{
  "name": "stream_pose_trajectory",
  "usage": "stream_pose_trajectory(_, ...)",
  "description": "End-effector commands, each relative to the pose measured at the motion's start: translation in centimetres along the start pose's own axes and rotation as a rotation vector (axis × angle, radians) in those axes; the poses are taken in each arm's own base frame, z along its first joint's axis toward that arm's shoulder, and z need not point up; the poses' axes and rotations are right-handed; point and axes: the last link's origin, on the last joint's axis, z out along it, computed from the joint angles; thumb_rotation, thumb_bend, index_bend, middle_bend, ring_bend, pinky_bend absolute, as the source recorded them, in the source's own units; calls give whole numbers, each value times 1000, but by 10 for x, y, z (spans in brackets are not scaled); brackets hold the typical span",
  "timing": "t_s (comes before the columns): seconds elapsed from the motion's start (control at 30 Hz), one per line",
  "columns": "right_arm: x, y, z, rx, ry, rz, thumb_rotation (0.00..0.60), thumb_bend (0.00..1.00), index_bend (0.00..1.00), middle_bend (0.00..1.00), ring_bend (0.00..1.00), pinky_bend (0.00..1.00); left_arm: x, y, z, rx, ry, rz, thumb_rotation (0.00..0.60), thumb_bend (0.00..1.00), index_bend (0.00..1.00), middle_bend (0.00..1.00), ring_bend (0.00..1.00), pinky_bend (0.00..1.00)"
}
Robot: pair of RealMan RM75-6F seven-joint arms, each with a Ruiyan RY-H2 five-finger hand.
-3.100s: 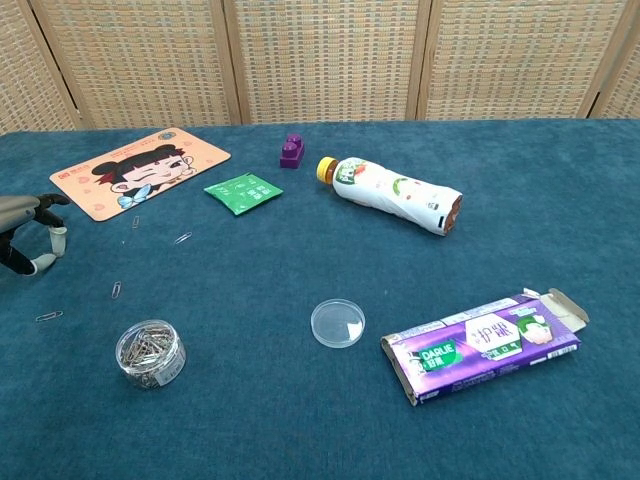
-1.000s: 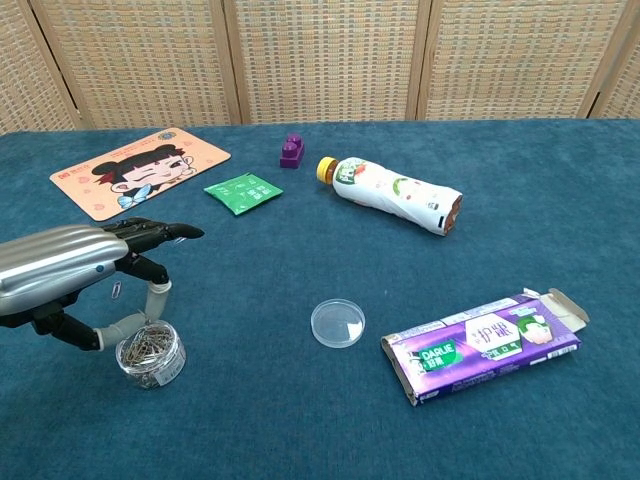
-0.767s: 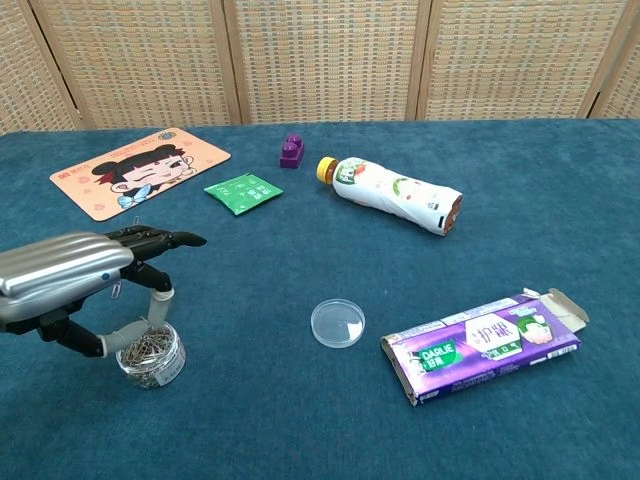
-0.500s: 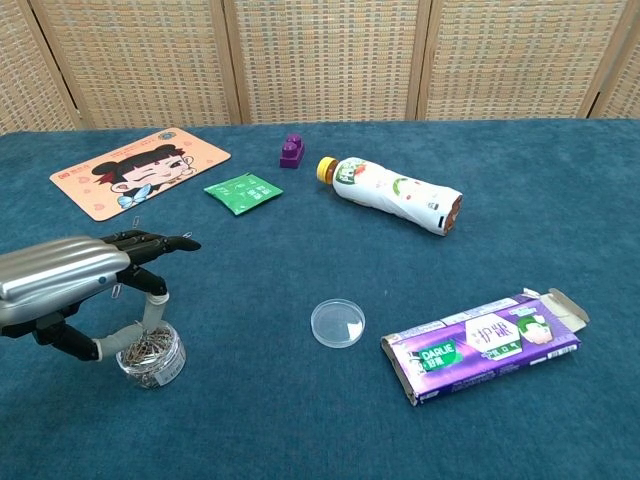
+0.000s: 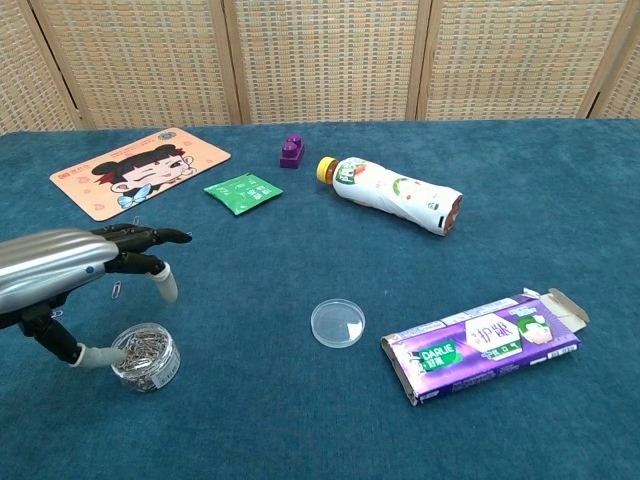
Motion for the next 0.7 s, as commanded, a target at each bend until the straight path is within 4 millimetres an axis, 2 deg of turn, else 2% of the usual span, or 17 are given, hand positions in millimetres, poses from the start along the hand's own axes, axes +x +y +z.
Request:
stream_pose_trajectory(0.03,0,0,0,0,0,1,600,0,13,0,0,0,9,-4,-4,5,30,-15,600,233,326,0,0,0)
stream_pose_trajectory(0.23,0,-1,0,1,-1,1,600,0,13,0,0,0,31,-20,-15,43,96,-26,600,232,326,0,0,0)
stream_pose_trajectory(0.33,1,-1,-1,4,1,3,600,0,13,0,0,0,36,-38,-23,106,103,-23,600,232,350,0,0,0)
stream_pose_trajectory(0.47,1,-2,-2,8,1,6,600,0,13,0,0,0,30,-59,-33,190,80,-16,600,232,443,0,0,0)
stream_pose_trajectory(0.57,2,-2,-3,13,2,9,600,0,13,0,0,0,16,-87,-44,297,38,-27,600,231,450,0,0,0)
stream_pose_trajectory(0.7,2,-3,-4,18,2,13,600,0,13,0,0,0,2,-102,-48,358,10,-47,600,234,469,0,0,0)
